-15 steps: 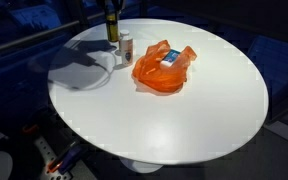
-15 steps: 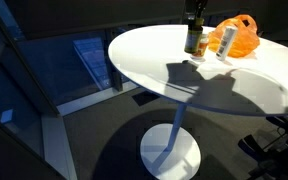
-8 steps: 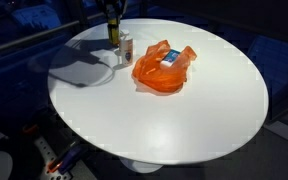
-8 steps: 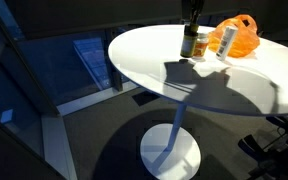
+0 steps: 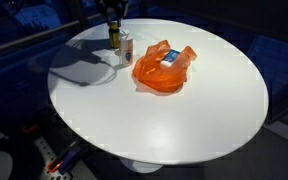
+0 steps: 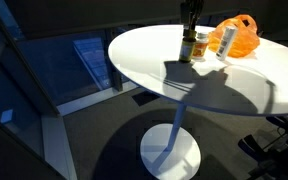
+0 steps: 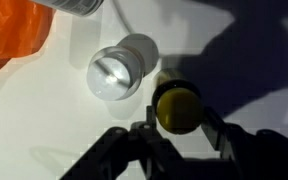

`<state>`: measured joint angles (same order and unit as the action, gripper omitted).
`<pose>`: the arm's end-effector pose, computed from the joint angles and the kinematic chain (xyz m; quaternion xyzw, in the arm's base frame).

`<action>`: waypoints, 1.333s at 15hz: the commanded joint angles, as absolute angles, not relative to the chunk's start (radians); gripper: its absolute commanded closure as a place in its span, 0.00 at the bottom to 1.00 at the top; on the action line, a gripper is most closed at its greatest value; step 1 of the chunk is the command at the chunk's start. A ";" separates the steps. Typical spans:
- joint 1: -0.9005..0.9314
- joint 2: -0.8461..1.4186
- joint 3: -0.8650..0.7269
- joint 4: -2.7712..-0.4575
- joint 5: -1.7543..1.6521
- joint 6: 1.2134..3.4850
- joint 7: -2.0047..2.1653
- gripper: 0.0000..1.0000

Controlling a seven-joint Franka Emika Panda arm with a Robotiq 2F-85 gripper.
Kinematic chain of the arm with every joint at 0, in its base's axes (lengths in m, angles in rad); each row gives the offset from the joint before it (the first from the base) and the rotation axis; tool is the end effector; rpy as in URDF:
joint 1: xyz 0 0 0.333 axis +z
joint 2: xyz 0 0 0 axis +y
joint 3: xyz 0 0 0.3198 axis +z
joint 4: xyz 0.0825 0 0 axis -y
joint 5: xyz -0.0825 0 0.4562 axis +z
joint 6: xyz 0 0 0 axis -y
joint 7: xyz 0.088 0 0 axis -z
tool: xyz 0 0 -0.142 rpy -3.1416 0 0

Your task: Remove the bottle with a yellow cap from the plastic bag and put it on the table

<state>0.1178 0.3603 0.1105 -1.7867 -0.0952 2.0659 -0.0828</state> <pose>0.6783 0.1467 0.2766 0.9834 0.1760 -0.0374 0.0242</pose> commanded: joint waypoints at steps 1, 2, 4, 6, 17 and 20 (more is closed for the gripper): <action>0.108 0.350 0.110 -1.790 -0.079 2.067 -0.112 0.19; 0.107 0.348 0.109 -1.788 -0.077 2.065 -0.113 0.11; 0.100 0.340 0.107 -1.784 -0.070 2.057 -0.114 0.00; 0.089 0.331 0.104 -1.779 -0.062 2.049 -0.114 0.00; 0.054 0.200 0.044 -1.800 -0.037 1.981 0.017 0.00; 0.047 0.154 0.025 -1.813 -0.044 1.927 0.048 0.00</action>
